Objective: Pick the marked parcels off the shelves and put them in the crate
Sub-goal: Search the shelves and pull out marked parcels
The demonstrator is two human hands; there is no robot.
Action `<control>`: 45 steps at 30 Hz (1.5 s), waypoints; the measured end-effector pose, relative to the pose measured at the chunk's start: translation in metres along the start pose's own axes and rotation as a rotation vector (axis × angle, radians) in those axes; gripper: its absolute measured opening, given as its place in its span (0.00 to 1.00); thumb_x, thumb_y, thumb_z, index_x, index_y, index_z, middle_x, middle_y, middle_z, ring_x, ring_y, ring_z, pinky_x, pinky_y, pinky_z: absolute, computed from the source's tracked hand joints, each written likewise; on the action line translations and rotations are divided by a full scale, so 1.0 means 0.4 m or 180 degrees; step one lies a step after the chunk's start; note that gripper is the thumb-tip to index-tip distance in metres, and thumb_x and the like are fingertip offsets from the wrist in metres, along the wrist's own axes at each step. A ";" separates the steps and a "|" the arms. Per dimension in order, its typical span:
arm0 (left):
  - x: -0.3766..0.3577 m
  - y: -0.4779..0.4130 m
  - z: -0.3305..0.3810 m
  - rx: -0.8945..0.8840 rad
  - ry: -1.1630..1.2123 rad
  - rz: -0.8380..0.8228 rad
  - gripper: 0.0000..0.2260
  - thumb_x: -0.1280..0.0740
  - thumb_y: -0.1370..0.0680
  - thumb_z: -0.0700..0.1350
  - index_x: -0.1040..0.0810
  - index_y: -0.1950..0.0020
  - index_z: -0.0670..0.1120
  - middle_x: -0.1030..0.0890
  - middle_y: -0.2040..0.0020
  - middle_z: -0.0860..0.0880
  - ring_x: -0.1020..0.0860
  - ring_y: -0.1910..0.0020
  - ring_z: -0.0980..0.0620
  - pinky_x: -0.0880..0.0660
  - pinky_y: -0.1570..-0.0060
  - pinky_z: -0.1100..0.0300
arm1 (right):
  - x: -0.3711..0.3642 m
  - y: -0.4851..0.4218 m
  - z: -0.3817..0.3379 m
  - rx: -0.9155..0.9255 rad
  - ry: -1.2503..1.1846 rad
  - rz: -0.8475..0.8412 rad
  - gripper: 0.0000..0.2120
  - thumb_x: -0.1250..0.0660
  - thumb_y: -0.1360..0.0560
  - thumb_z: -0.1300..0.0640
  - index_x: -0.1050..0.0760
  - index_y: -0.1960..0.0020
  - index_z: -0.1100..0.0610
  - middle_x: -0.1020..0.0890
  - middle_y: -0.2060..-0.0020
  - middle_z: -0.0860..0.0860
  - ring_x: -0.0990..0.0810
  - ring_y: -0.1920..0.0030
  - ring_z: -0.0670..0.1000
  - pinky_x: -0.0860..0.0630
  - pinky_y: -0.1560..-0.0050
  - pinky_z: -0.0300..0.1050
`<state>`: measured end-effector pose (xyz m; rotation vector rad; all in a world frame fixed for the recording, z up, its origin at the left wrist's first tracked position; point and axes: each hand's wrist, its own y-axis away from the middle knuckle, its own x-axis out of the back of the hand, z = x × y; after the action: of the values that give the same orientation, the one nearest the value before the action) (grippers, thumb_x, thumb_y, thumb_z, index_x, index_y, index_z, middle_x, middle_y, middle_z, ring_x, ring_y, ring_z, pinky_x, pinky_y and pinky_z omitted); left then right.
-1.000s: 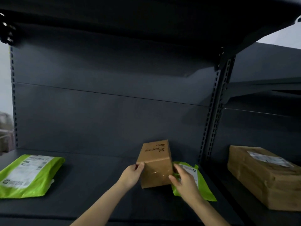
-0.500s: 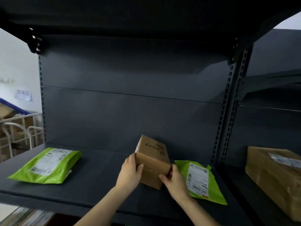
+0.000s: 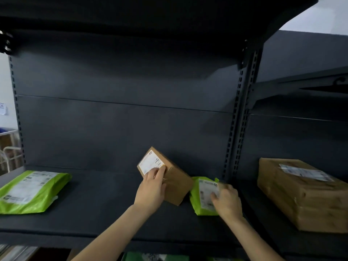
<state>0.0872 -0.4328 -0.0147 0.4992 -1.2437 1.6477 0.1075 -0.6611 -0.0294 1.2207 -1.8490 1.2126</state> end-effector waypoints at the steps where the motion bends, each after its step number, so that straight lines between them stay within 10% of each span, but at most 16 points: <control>1: -0.006 -0.004 0.008 -0.0013 -0.0010 -0.0021 0.24 0.43 0.19 0.46 0.46 0.24 0.49 0.39 0.27 0.49 0.37 0.30 0.49 0.32 0.37 0.57 | 0.004 -0.002 0.026 -0.0212 0.0142 -0.0163 0.21 0.40 0.23 0.47 0.31 0.35 0.57 0.25 0.41 0.56 0.28 0.39 0.57 0.27 0.43 0.49; 16: 0.017 -0.106 0.011 -0.0168 -0.0702 -0.0427 0.31 0.43 0.25 0.35 0.44 0.24 0.57 0.40 0.25 0.48 0.42 0.27 0.46 0.41 0.29 0.55 | -0.049 -0.032 0.084 -0.0594 -0.0643 -0.0556 0.09 0.37 0.23 0.53 0.27 0.49 0.58 0.19 0.50 0.55 0.20 0.48 0.55 0.23 0.49 0.46; 23: -0.005 -0.105 0.010 0.0560 0.1000 -0.0126 0.26 0.40 0.20 0.40 0.44 0.24 0.51 0.42 0.25 0.42 0.46 0.25 0.42 0.42 0.28 0.50 | -0.032 -0.042 0.049 -0.0256 0.0141 -0.0359 0.14 0.41 0.22 0.49 0.28 0.40 0.55 0.23 0.43 0.54 0.26 0.41 0.55 0.27 0.43 0.49; 29: -0.002 -0.101 -0.008 0.1763 0.2797 -0.0427 0.36 0.29 0.26 0.48 0.43 0.25 0.42 0.32 0.28 0.43 0.31 0.31 0.43 0.34 0.31 0.49 | -0.018 -0.061 -0.112 0.0617 -0.1053 -0.0575 0.23 0.40 0.21 0.54 0.37 0.28 0.57 0.30 0.32 0.54 0.31 0.32 0.52 0.35 0.33 0.44; 32: 0.001 -0.095 -0.001 0.1663 0.2934 -0.0532 0.21 0.30 0.26 0.45 0.29 0.35 0.42 0.22 0.39 0.43 0.24 0.41 0.46 0.29 0.35 0.47 | -0.027 -0.057 -0.182 0.0653 -0.1375 -0.0801 0.25 0.39 0.21 0.54 0.40 0.26 0.55 0.32 0.31 0.52 0.32 0.31 0.51 0.34 0.32 0.45; 45: 0.141 -0.016 -0.192 0.2051 0.2267 0.0497 0.25 0.35 0.23 0.52 0.37 0.29 0.46 0.24 0.41 0.48 0.25 0.47 0.49 0.26 0.46 0.53 | -0.149 0.078 -0.409 0.0982 -0.2108 -0.1399 0.23 0.38 0.22 0.58 0.37 0.28 0.53 0.27 0.34 0.50 0.28 0.35 0.48 0.31 0.33 0.48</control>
<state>0.0848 -0.3389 0.0020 0.1507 -0.2207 2.0977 0.1026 -0.4843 -0.0258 2.2735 -1.6921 0.9225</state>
